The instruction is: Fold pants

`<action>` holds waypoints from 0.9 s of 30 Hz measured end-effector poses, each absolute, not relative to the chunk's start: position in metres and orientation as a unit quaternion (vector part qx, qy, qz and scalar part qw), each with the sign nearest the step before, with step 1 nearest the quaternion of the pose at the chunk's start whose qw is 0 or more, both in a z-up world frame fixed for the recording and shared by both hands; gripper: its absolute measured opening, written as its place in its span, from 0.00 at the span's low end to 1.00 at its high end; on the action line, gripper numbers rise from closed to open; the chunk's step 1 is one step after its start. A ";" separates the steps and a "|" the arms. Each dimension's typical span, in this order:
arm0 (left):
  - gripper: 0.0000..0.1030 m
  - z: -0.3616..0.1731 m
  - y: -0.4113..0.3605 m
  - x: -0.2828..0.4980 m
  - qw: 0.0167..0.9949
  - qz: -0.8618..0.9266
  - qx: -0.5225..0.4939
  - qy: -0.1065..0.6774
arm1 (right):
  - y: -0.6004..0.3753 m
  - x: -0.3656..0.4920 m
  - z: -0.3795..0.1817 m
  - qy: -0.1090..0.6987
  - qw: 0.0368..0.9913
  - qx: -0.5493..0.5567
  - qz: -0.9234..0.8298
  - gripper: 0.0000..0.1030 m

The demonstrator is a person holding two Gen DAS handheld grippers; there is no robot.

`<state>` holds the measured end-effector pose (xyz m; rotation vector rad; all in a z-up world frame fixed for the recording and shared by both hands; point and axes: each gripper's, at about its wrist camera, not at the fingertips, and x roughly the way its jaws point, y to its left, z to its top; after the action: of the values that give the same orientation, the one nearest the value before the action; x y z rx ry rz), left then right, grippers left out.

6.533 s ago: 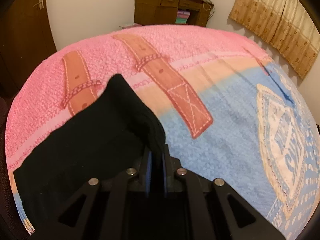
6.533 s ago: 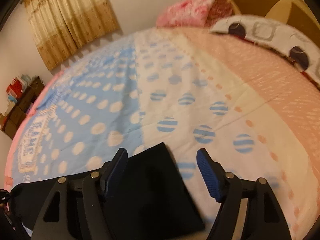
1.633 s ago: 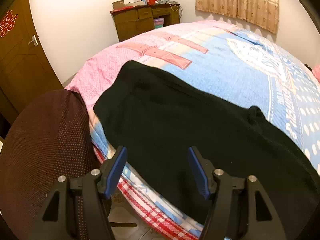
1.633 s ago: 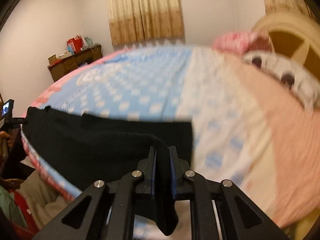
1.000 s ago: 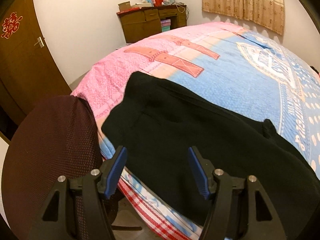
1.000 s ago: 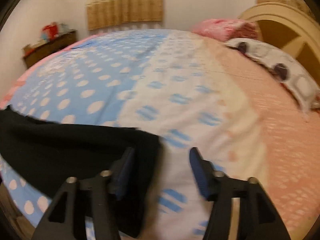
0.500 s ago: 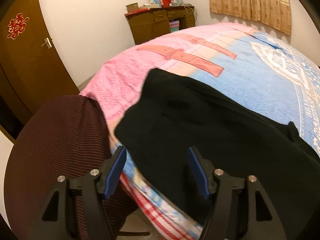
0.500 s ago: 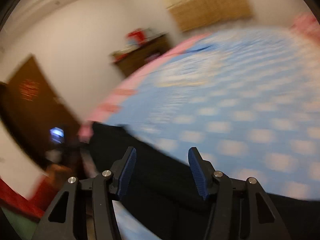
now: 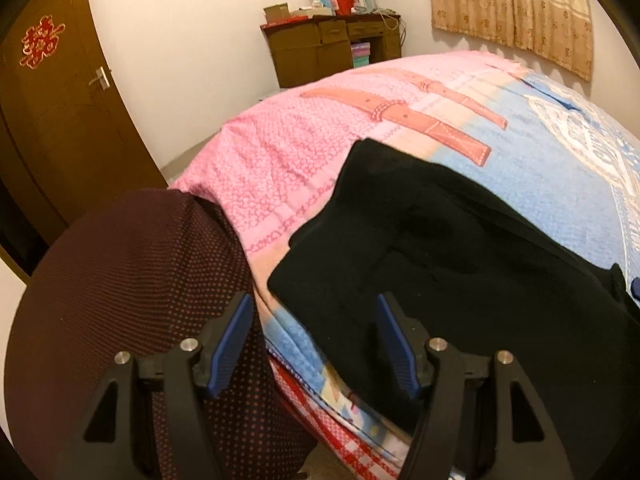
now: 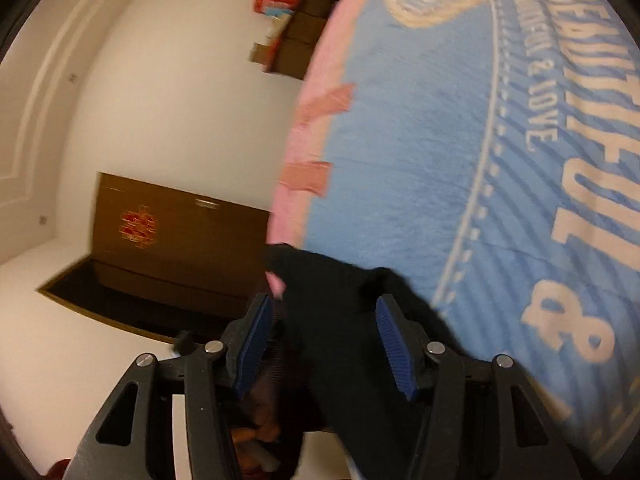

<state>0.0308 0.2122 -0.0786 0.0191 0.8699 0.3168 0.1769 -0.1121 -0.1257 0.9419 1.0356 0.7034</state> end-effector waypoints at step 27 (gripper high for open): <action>0.68 -0.095 0.217 0.046 0.884 0.151 0.015 0.442 | -0.064 0.215 -0.108 0.471 0.799 0.262 0.266 0.05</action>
<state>0.0461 0.2168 -0.0946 0.0310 0.9194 0.3138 0.2152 -0.0637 -0.1075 0.5617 1.0113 0.5714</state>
